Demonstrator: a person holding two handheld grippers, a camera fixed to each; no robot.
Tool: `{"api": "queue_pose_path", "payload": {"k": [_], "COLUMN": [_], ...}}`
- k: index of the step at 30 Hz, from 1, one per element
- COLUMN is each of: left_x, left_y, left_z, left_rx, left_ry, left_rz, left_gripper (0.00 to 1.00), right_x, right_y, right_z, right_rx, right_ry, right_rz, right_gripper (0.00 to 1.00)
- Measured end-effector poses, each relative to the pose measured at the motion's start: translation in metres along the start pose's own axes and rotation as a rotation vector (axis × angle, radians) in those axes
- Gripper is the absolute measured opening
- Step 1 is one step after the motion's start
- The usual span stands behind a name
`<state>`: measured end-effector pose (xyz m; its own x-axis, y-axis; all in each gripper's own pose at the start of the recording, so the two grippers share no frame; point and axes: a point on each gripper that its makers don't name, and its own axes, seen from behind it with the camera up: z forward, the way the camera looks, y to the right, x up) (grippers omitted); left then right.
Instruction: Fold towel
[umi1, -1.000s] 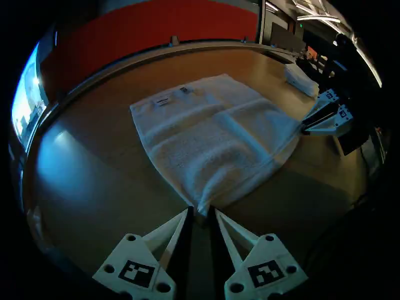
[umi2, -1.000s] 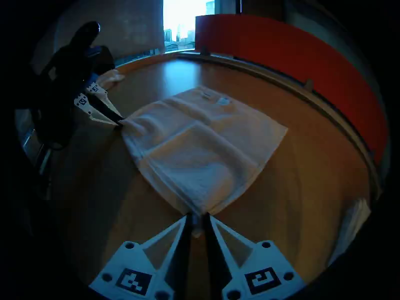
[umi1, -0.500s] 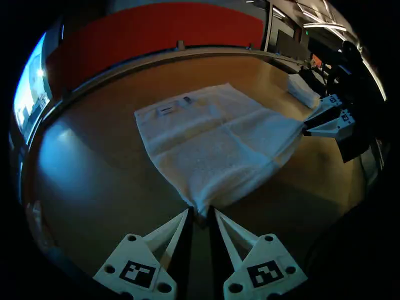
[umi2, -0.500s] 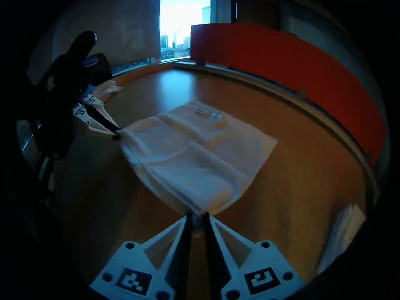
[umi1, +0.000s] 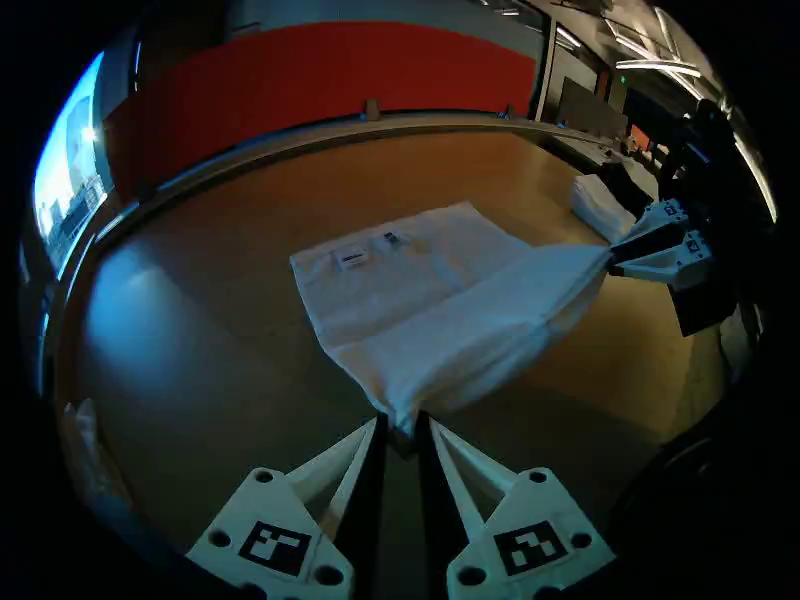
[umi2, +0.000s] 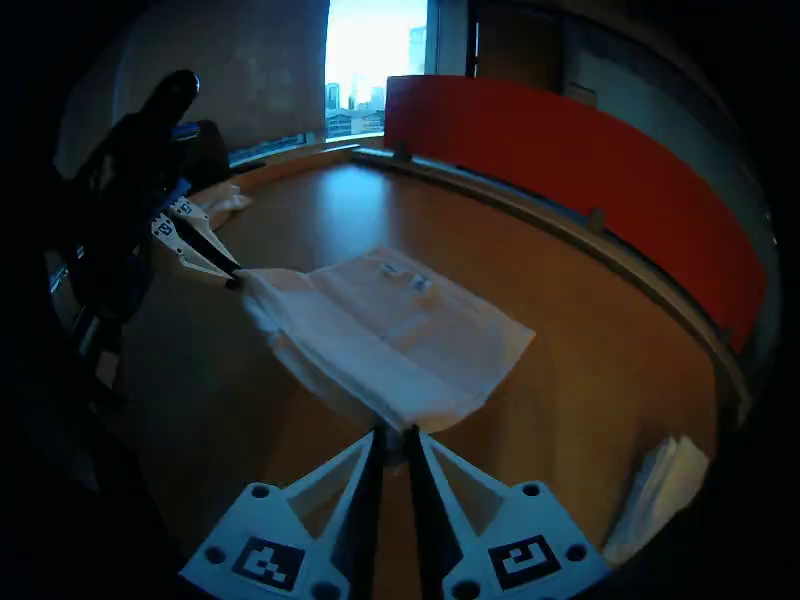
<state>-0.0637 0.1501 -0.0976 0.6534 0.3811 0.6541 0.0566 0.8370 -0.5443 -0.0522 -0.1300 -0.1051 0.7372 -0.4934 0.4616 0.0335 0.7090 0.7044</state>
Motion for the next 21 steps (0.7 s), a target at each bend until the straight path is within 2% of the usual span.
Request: {"api": "queue_pose_path", "payload": {"k": [12,21], "left_x": [0.008,0.017], "left_y": [0.012,0.017], "left_z": [-0.031,-0.048], "left_rx": [-0.011,-0.019], "left_ry": [0.005,0.015], "left_rz": [-0.01,-0.021], "left_gripper": [0.21,0.21], "right_x": [0.018,0.029], "right_y": [-0.006,-0.008], "right_z": [-0.03,-0.045], "right_rx": [0.001,-0.003], "right_ry": [0.026,0.037], "right_rz": [-0.001,0.002], "right_gripper": [0.17,0.17]}}
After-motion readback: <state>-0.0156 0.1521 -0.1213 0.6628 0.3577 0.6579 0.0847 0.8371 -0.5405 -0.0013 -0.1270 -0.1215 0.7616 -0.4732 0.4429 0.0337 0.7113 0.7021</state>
